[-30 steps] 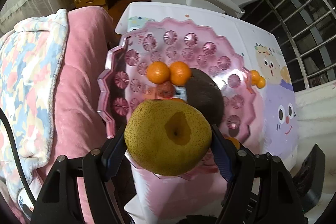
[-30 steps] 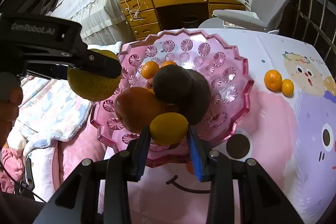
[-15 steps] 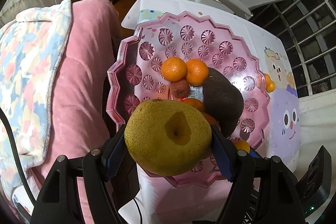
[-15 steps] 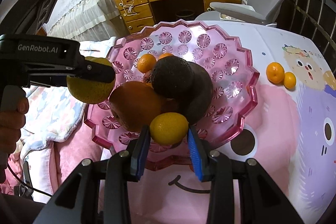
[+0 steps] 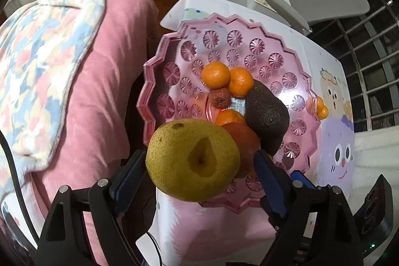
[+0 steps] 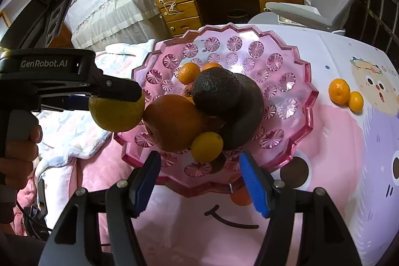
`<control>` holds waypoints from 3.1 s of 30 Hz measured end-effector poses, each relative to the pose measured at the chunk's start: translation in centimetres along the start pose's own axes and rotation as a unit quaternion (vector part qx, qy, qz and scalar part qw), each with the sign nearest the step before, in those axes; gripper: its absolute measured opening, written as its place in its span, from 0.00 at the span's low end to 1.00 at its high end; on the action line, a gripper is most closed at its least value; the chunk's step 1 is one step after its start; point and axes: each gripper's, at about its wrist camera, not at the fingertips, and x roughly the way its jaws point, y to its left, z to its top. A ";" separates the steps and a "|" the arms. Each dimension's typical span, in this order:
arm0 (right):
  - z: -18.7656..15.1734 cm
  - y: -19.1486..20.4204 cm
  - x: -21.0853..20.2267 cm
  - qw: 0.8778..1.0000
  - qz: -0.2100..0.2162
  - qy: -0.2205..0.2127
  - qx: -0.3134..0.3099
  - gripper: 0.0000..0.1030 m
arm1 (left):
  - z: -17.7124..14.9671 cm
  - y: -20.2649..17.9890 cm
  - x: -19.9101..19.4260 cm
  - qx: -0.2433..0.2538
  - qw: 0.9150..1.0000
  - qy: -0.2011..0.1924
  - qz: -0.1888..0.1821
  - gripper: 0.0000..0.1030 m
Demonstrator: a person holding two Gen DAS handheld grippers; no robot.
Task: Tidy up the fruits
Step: 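Open right tool to drop the mandarin while left tool holds pear above bowl, then lower the yellow pear into the pink bowl and open the left tool, then grasp a mandarin on the cloth with left tool while right tool grasps the other mandarin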
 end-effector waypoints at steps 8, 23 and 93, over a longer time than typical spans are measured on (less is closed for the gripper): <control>-0.4 -2.3 -1.7 1.000 0.010 0.003 0.003 0.64 | -1.7 -0.8 -0.6 -0.018 0.999 -0.022 0.017 0.90; -1.4 -8.4 -3.9 1.000 0.004 0.018 0.011 0.64 | -1.0 -1.2 -0.3 -0.050 0.993 -0.074 0.077 0.72; 3.9 -24.4 -0.2 0.986 -0.018 -0.044 -0.159 0.54 | 5.8 -30.5 13.1 0.040 0.998 0.012 0.054 0.70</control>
